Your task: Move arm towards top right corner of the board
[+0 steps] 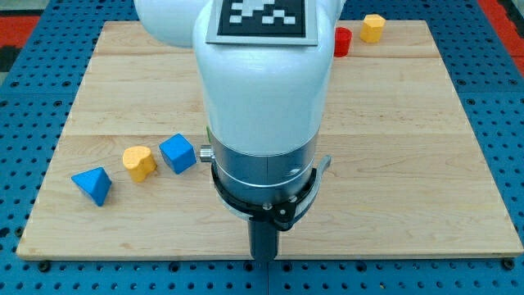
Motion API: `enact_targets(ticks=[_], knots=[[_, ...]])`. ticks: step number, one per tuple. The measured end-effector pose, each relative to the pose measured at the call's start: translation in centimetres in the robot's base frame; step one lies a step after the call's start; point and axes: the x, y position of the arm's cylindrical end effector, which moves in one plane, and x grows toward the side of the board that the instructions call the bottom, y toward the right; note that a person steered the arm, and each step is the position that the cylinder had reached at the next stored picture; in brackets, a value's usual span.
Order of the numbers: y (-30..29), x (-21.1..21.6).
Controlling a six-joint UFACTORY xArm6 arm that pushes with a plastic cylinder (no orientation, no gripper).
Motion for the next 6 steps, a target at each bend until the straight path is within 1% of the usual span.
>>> enact_targets(ticks=[4, 5, 6], knots=[[-0.1, 0.0], [-1.4, 0.0], [-4.1, 0.0]])
